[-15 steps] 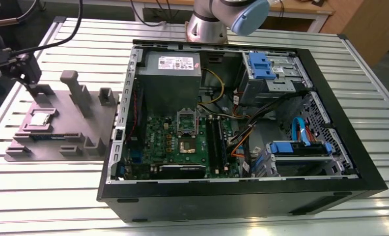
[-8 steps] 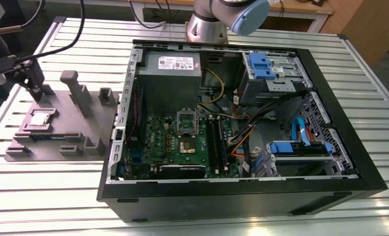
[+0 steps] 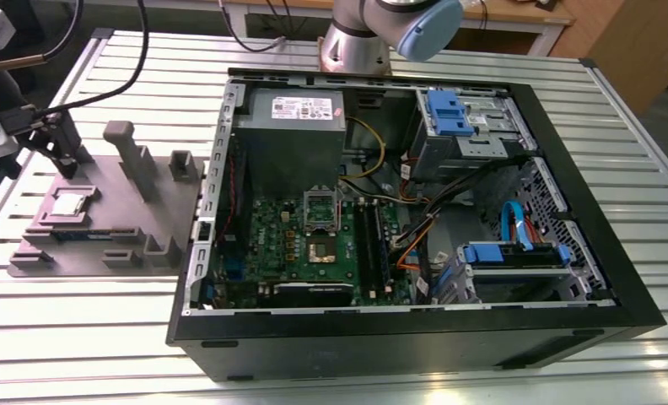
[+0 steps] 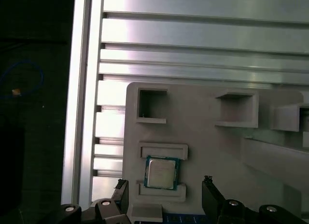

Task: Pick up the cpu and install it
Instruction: 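Pick up the cpu and move it towards the insertion slot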

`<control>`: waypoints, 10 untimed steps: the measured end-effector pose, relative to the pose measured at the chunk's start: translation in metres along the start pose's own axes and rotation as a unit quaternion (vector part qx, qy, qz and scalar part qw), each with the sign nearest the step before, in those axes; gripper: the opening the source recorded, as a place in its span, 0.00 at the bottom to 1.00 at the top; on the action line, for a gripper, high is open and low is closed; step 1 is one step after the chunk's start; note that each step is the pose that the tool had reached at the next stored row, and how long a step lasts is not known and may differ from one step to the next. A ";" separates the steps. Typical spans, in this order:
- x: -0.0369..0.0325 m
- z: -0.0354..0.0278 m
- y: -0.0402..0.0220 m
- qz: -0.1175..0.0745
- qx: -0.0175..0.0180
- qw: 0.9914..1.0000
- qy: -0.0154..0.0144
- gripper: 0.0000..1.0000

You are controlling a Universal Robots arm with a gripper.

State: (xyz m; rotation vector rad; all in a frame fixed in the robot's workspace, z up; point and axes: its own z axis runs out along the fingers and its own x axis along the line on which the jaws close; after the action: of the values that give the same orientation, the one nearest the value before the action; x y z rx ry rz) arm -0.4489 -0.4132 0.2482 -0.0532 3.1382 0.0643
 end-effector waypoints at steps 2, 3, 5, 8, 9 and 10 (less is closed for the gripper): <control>0.0000 0.0000 0.0000 0.000 0.000 1.000 0.000 0.71; 0.0000 0.0001 0.0000 0.000 0.000 1.000 0.000 0.71; 0.0000 0.0002 0.0000 0.000 0.000 1.000 0.000 0.71; 0.0000 0.0005 0.0000 0.000 0.000 1.000 0.000 0.71; 0.0000 0.0005 0.0000 0.000 0.000 1.000 0.000 0.69; 0.0000 0.0008 0.0000 0.000 0.000 1.000 0.000 0.63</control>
State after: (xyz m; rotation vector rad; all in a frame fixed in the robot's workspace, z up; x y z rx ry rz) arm -0.4488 -0.4132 0.2474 -0.0532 3.1379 0.0640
